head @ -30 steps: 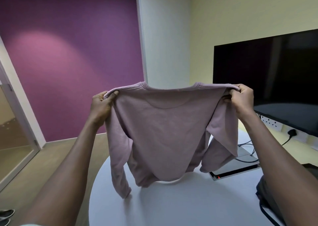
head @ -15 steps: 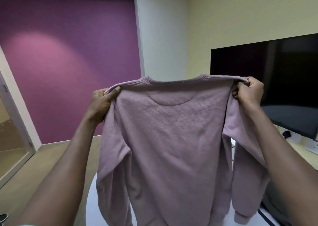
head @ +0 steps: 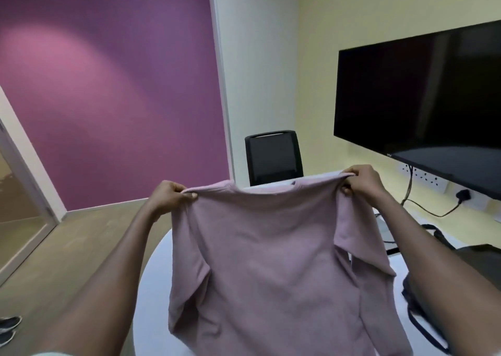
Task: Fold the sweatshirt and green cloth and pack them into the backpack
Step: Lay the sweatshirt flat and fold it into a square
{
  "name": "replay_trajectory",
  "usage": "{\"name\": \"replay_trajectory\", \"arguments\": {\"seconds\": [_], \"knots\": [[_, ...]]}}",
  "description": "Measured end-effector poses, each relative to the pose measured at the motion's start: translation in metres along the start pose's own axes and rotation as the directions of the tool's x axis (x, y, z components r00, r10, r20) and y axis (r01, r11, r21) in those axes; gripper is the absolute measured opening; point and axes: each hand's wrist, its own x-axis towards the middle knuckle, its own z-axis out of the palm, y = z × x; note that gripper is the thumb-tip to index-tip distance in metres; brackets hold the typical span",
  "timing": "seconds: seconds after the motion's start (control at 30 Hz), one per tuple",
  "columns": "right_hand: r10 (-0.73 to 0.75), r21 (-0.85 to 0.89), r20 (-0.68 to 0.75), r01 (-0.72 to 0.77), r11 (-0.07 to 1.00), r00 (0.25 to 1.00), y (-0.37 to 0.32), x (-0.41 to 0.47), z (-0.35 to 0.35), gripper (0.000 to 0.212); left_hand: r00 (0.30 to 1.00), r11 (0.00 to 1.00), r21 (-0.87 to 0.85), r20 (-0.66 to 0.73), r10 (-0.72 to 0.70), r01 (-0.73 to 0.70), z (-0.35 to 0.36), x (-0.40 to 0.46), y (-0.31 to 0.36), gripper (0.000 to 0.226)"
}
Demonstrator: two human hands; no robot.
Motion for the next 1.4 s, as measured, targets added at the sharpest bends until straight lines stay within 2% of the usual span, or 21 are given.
{"name": "replay_trajectory", "arguments": {"seconds": [0.13,0.33,0.47,0.57,0.67,0.83,0.9,0.97,1.03,1.1,1.13,1.2,1.3,1.4], "knots": [[0.038,-0.096,0.113,-0.027,0.995,0.993,0.022,0.005,0.043,0.035,0.989,0.98,0.193,0.132,-0.069,0.043,0.019,0.011,-0.044,0.015],[0.099,-0.214,0.125,-0.071,0.974,0.987,0.053,0.024,0.104,0.029,0.965,0.983,0.148,0.218,-0.143,0.112,0.042,0.042,-0.11,0.009],[0.112,-0.292,0.031,-0.098,0.951,0.993,0.055,0.05,0.14,0.03,0.958,0.99,0.071,0.252,-0.135,0.121,0.044,0.083,-0.136,0.032],[0.109,-0.431,-0.06,-0.125,0.894,0.992,0.049,0.074,0.167,0.027,0.961,0.993,-0.005,0.255,-0.11,0.116,0.048,0.12,-0.158,0.054],[0.107,-0.51,-0.068,-0.127,0.851,0.992,0.039,0.099,0.201,0.023,0.969,0.99,-0.045,0.218,-0.118,0.131,0.057,0.155,-0.18,0.055],[0.343,-0.294,-0.002,-0.328,0.898,0.939,0.048,0.143,0.27,0.02,0.986,0.989,-0.037,0.089,-0.139,0.143,0.081,0.207,-0.22,0.026],[0.369,-0.243,0.033,-0.351,0.904,0.929,0.045,0.152,0.295,0.015,0.987,0.989,0.006,0.073,-0.145,0.144,0.091,0.226,-0.236,0.011],[0.383,-0.183,0.022,-0.373,0.91,0.923,0.048,0.161,0.317,0.016,0.987,0.988,0.025,0.061,-0.151,0.149,0.101,0.242,-0.253,0.009],[0.393,-0.092,0.044,-0.389,0.917,0.918,0.057,0.171,0.339,0.022,0.988,0.989,0.015,0.043,-0.151,0.15,0.11,0.255,-0.268,0.011],[0.394,0.045,0.189,-0.408,0.912,0.9,0.063,0.177,0.358,0.048,0.987,0.987,-0.017,0.004,-0.162,0.162,0.117,0.264,-0.281,0.009],[0.374,0.1,0.275,-0.414,0.905,0.885,0.065,0.178,0.368,0.065,0.983,0.982,-0.043,-0.014,-0.184,0.183,0.121,0.268,-0.287,0.013],[0.337,0.112,0.388,-0.407,0.907,0.858,0.071,0.173,0.388,0.083,0.959,0.957,-0.075,-0.004,-0.282,0.281,0.129,0.273,-0.301,0.042],[0.316,0.005,0.464,-0.359,0.933,0.828,0.087,0.153,0.42,0.078,0.923,0.924,-0.017,0.054,-0.381,0.383,0.142,0.269,-0.323,0.067],[0.285,-0.177,0.518,-0.226,0.958,0.806,0.1,0.133,0.439,0.063,0.894,0.903,0.016,0.134,-0.427,0.429,0.152,0.261,-0.333,0.084]]}}
